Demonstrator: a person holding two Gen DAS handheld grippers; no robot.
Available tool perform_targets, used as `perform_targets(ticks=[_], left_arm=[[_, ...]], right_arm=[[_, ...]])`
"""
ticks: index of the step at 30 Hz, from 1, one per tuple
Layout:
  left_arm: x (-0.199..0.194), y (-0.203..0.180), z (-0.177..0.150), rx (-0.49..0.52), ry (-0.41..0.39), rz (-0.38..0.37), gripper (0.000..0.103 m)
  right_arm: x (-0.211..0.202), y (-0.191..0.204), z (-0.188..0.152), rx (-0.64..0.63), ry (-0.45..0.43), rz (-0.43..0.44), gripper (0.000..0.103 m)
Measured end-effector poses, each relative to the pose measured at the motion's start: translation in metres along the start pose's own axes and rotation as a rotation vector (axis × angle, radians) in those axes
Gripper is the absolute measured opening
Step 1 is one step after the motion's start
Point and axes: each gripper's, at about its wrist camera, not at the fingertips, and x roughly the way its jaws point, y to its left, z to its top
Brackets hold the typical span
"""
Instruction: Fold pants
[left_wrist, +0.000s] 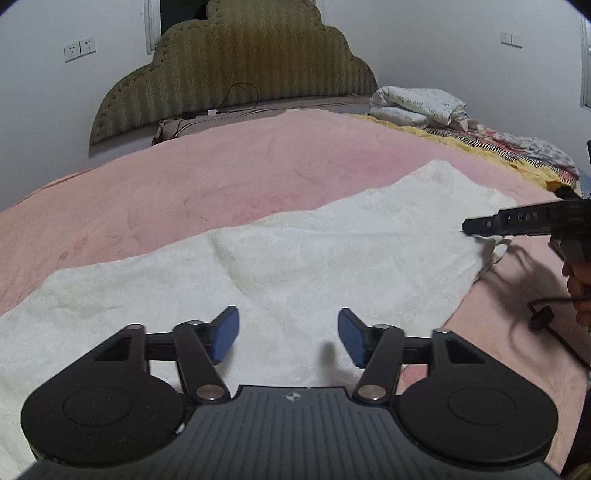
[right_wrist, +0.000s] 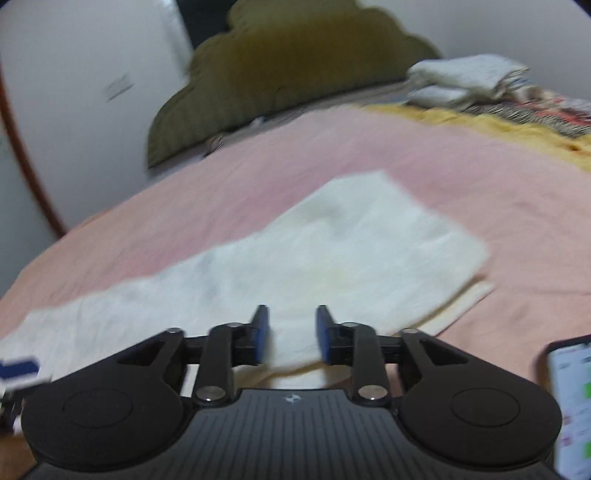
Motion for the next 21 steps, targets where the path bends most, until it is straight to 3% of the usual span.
perform_targets(ticks=[4, 7, 9, 12, 15, 17, 21], left_arm=[[-0.002, -0.006, -0.006, 0.026, -0.009, 0.04, 0.065], [-0.003, -0.001, -0.004, -0.028, -0.026, 0.075, 0.071], [0.001, 0.002, -0.002, -0.084, -0.009, 0.113, 0.073], [0.007, 0.011, -0.001, -0.177, 0.046, 0.111, 0.072], [0.006, 0.016, 0.0, -0.261, 0.077, 0.104, 0.072], [0.002, 0.015, 0.001, -0.275, 0.068, 0.115, 0.072], [-0.004, 0.009, 0.008, -0.27, 0.051, 0.113, 0.073]], right_arm=[[-0.014, -0.008, -0.004, 0.004, -0.052, -0.06, 0.04], [-0.044, -0.022, 0.001, 0.026, -0.13, -0.098, 0.057], [-0.055, -0.037, 0.003, 0.065, -0.122, -0.099, 0.062], [-0.055, -0.061, -0.002, 0.174, -0.055, -0.044, 0.062], [-0.038, -0.078, -0.012, 0.326, 0.026, 0.08, 0.062], [-0.03, -0.085, -0.015, 0.394, 0.009, 0.128, 0.063], [-0.015, -0.089, -0.006, 0.466, -0.049, 0.13, 0.063]])
